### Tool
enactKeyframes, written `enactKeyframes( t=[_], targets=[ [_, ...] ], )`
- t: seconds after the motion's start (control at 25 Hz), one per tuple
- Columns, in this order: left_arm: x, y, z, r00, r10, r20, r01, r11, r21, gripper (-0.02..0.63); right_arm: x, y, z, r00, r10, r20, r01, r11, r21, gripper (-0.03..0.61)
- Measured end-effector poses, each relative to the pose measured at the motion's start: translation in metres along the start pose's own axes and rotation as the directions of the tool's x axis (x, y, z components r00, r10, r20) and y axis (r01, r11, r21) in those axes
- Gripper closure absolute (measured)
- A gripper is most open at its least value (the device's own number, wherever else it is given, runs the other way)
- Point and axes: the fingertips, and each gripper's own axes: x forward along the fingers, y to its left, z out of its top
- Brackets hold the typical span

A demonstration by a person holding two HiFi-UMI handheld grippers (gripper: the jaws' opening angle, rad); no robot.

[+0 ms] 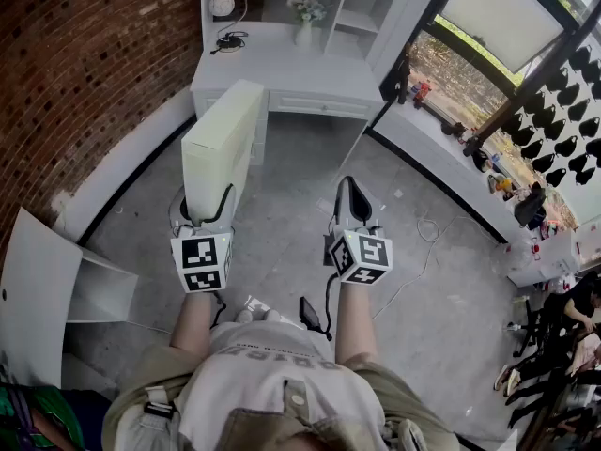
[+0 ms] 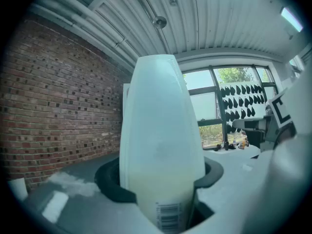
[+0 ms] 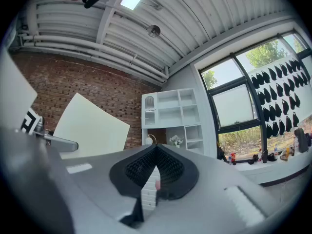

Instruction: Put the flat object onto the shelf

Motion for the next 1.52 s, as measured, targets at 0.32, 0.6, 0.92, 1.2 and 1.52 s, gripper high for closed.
enactKeyframes(
  t=[0.32, 0.6, 0.92, 1.2, 1.52],
  targets=[
    [0.005, -0.009, 0.001, 1.0, 0.003, -0.009, -0.003, 1.0, -0.008, 0.318, -0.001, -0.007, 0.002, 1.0, 0.004, -0.005, -0.004, 1.0, -0.026, 0.578],
    [0.011, -0.028, 0.002, 1.0, 0.002, -0.019, -0.002, 1.0, -0.029, 0.318, -0.003, -0.023, 0.0, 1.0, 0.017, -0.019, -0.017, 1.0, -0.014, 0.578],
    [0.022, -0.049, -0.003, 0.999, -0.029, -0.024, 0.025, 0.988, -0.154, 0.318, -0.001, -0.047, -0.007, 0.999, 0.03, -0.032, -0.029, 0.998, 0.048, 0.578],
    [0.032, -0.053, 0.005, 0.997, -0.069, 0.028, 0.074, 0.925, -0.374, 0.318, 0.005, -0.074, -0.009, 0.999, 0.045, -0.001, -0.043, 0.96, 0.277, 0.577],
    [0.058, -0.042, 0.019, 0.995, -0.067, 0.075, 0.096, 0.848, -0.521, 0.316, 0.025, -0.079, -0.02, 0.995, 0.084, 0.045, -0.095, 0.819, 0.566, 0.436]
  ],
)
